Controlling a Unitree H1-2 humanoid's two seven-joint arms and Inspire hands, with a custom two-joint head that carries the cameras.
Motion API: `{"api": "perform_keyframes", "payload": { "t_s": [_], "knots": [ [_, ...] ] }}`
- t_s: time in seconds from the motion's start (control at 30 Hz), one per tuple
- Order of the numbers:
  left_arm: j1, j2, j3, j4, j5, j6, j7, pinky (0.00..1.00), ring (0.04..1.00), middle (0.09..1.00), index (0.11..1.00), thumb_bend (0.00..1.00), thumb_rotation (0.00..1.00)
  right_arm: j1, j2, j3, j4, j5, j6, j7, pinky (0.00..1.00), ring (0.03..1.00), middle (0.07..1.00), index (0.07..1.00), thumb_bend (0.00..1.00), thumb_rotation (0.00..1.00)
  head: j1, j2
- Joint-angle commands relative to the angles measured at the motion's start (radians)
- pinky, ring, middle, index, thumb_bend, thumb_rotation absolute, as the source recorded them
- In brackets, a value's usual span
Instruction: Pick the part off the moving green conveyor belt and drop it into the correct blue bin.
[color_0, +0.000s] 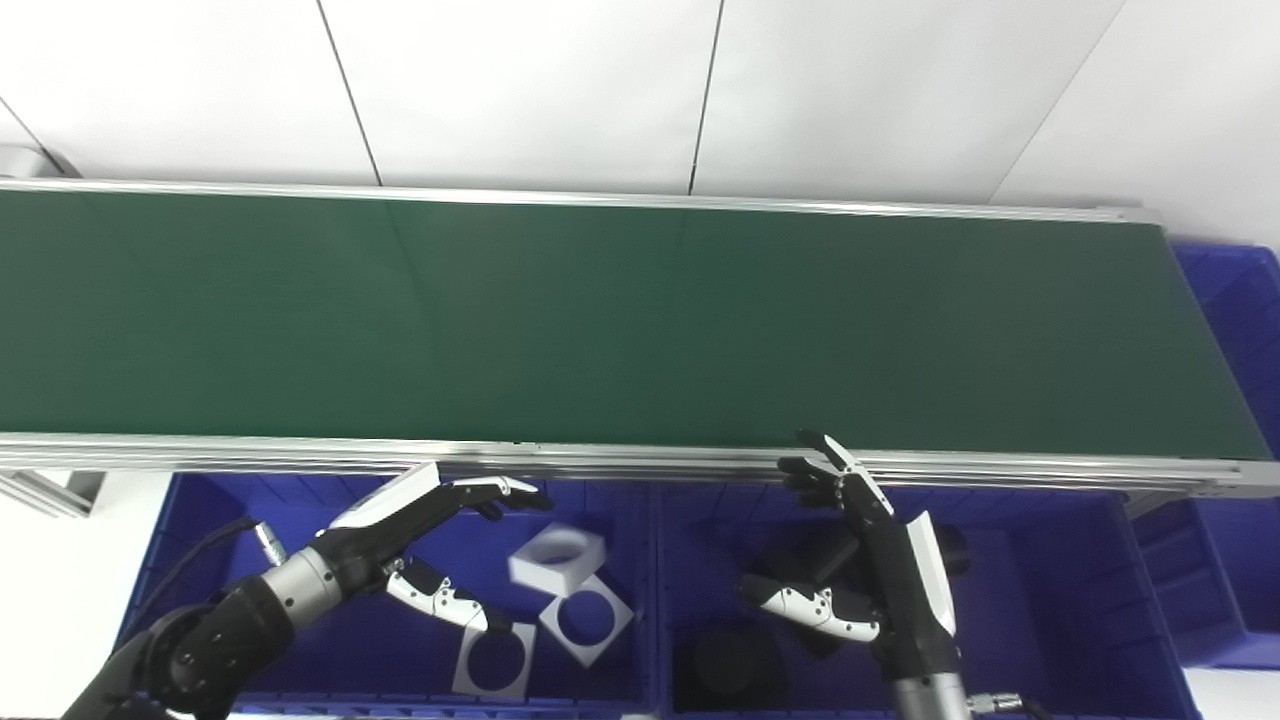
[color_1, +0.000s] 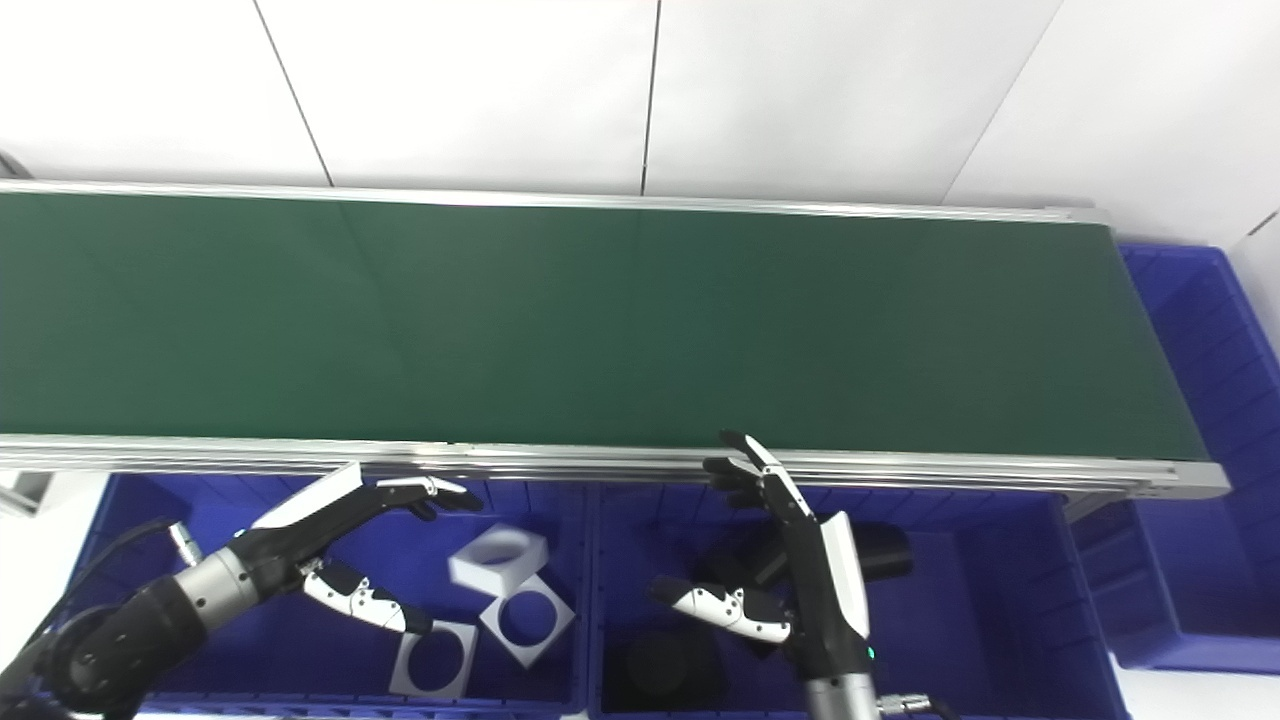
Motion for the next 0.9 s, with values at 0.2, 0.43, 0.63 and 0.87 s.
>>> {"api": "perform_keyframes", "payload": {
  "t_s": [0.2, 0.43, 0.63, 0.87],
  "knots": [
    [0.061, -0.048, 0.029, -0.120, -0.270, -0.016, -0.021, 0.78, 0.824, 0.827, 0.803, 0.85, 0.32, 0.009, 0.013, -0.005, -0.060, -0.007, 0.015, 0.015, 0.67, 0.722, 0.757, 0.864, 0.81, 0.41, -0.037, 0.000],
    [0.076, -0.139, 0.056, -0.091, -0.333, -0.074, -0.004, 0.78, 0.826, 0.850, 0.842, 0.83, 0.30, 0.011, 0.006, -0.007, -0.053, -0.005, 0.011, 0.024, 0.67, 0.720, 0.759, 0.857, 0.83, 0.44, -0.065, 0.000],
    [0.077, -0.190, 0.074, -0.051, -0.301, -0.117, 0.015, 0.80, 0.876, 0.908, 0.917, 0.82, 0.21, 0.006, -0.002, -0.012, -0.043, 0.018, 0.001, 0.029, 0.65, 0.709, 0.745, 0.845, 0.84, 0.45, -0.050, 0.006],
    [0.091, -0.203, 0.077, -0.045, -0.255, -0.097, 0.028, 0.82, 0.909, 0.948, 0.956, 0.85, 0.19, 0.013, -0.007, -0.015, -0.052, 0.025, 0.004, 0.041, 0.65, 0.706, 0.748, 0.845, 0.83, 0.45, -0.061, 0.004]
  ]
}}
